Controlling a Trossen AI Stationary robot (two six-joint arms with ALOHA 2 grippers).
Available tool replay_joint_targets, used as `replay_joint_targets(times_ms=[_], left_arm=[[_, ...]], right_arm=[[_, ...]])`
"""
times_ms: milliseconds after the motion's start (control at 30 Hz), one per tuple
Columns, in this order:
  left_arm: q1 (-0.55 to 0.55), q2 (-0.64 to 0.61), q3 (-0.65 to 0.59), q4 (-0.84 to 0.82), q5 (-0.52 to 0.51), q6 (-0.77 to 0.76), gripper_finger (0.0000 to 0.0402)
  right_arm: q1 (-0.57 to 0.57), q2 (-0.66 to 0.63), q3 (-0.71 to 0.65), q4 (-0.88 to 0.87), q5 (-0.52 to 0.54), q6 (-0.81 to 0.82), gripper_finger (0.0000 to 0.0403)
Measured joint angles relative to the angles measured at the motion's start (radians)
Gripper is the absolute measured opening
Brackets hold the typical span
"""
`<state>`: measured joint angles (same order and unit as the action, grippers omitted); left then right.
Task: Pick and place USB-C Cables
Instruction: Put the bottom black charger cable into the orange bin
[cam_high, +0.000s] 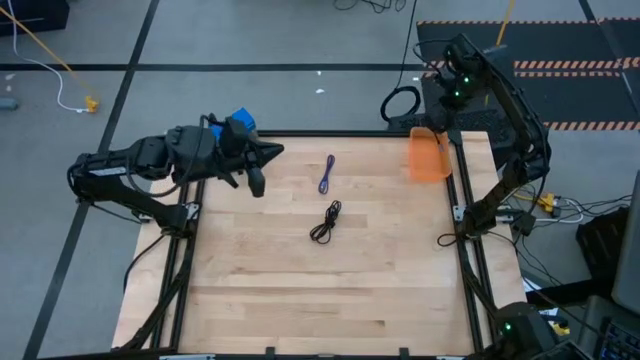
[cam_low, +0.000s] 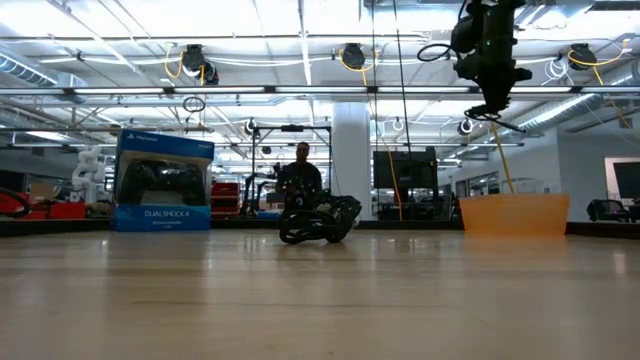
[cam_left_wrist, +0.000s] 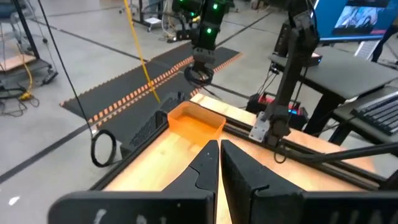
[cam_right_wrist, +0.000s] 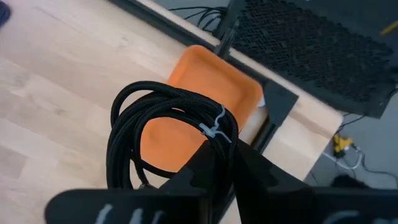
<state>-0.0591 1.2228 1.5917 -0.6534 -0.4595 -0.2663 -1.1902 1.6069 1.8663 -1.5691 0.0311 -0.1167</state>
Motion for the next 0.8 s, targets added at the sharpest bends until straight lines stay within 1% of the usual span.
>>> replay_joint_targets(times_ms=[167,300,400,800], left_arm=[[0.015,0.001,0.001,0.006,-0.001,0.052,0.0021],[0.022,-0.003,0.001,0.019,-0.001,0.083,0.0021],[0.022,-0.007,0.001,0.017,-0.001,0.094,0.0021],[0.023,-0.006,0.001,0.018,0.002,0.111,0.0021]], right_arm=[[-0.003,0.001,-0.082,-0.002,0.005,0.045,0.0026],[0.008,0.0,-0.138,0.025,0.062,0.062,0.0026],[0.018,0.001,-0.147,0.046,0.105,0.085,0.0026],[0.02,0.0,-0.148,0.097,0.107,0.195,0.0027]])
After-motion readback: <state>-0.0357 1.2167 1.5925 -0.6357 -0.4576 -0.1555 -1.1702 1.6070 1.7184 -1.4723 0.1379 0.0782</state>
